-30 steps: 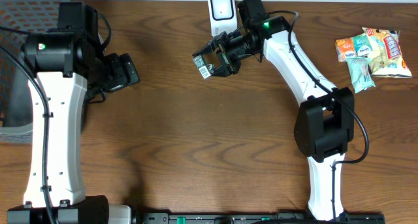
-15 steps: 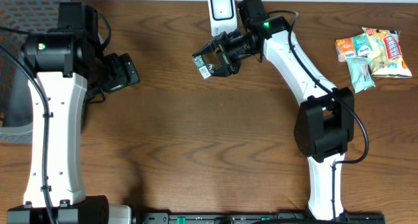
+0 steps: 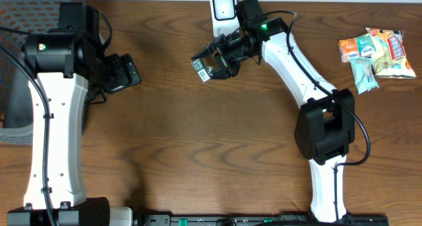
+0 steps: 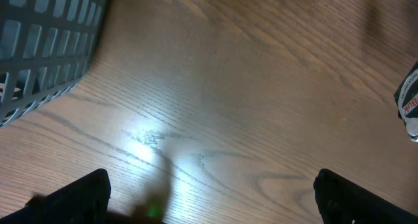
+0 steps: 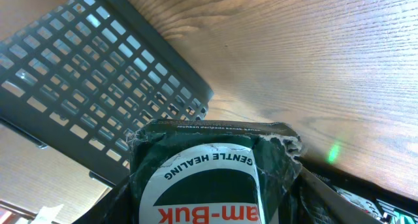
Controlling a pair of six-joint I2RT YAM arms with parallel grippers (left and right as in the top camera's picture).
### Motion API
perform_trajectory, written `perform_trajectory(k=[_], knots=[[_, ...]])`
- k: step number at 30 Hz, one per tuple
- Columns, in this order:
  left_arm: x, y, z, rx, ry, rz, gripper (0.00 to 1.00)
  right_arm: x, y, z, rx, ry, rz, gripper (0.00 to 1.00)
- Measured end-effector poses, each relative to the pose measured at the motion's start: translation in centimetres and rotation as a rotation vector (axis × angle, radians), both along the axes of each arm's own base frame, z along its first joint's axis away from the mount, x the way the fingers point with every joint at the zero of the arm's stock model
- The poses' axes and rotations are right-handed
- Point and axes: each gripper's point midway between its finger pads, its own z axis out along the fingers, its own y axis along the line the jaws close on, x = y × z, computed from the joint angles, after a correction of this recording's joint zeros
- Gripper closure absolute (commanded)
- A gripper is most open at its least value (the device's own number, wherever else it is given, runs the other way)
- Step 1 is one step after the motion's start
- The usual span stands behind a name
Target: Scan the item barcode
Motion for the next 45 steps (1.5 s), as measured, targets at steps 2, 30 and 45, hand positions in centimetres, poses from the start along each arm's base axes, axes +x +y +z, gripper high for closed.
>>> perform_trajectory(k=[2,30,45], knots=[[0.0,0.0,0.0,0.000,0.000,0.000,0.02,0.0,0.0,0.0,-0.001,0.000,0.000,0.52],[0.0,0.0,0.0,0.000,0.000,0.000,0.02,0.7,-7.7,-8.6,-0.935,-0.456,0.175,0.50],[0.0,0.0,0.0,0.000,0.000,0.000,0.02,-0.8,-11.0,-14.3,-1.227,-0.544,0.280,0.22]])
